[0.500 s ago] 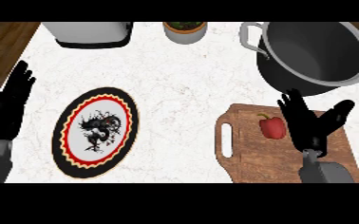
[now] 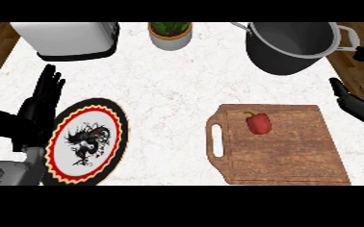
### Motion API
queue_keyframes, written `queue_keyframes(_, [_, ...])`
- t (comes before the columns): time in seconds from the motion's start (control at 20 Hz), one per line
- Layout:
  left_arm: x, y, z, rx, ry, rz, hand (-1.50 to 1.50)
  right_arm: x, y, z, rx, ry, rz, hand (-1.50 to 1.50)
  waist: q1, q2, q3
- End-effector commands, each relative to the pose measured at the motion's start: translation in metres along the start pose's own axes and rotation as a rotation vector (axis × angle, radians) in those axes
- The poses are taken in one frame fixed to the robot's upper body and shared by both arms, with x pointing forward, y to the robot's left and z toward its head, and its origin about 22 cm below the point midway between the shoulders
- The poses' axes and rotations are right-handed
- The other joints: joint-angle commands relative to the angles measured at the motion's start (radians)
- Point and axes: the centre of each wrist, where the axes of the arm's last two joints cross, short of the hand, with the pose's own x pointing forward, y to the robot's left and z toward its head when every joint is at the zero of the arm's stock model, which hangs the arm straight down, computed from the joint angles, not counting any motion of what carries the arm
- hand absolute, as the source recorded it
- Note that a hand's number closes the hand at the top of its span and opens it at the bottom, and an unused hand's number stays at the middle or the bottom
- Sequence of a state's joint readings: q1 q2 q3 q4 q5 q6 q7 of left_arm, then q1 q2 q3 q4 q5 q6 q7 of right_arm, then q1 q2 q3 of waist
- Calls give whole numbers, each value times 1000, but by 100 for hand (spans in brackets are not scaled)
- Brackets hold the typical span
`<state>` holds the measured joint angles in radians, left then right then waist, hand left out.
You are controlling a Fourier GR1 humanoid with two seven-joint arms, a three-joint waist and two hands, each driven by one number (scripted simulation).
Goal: Pick the bell pepper from the cutting board and place it in the pot
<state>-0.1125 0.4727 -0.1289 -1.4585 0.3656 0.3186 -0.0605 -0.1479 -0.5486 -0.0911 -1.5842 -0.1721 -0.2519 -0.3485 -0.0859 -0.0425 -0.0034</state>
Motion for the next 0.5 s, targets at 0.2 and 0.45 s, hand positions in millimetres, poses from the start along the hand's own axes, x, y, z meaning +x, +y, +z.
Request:
queue_keyframes(0.2, [-12, -50, 31, -37, -57, 102, 0, 6, -9, 79, 15, -539, 145, -150, 10, 24, 9])
queue_keyframes(0.45, [-18, -54, 42, -65, -75, 95, 0, 28, -23, 153, 76, -531, 284, -150, 46, 34, 3])
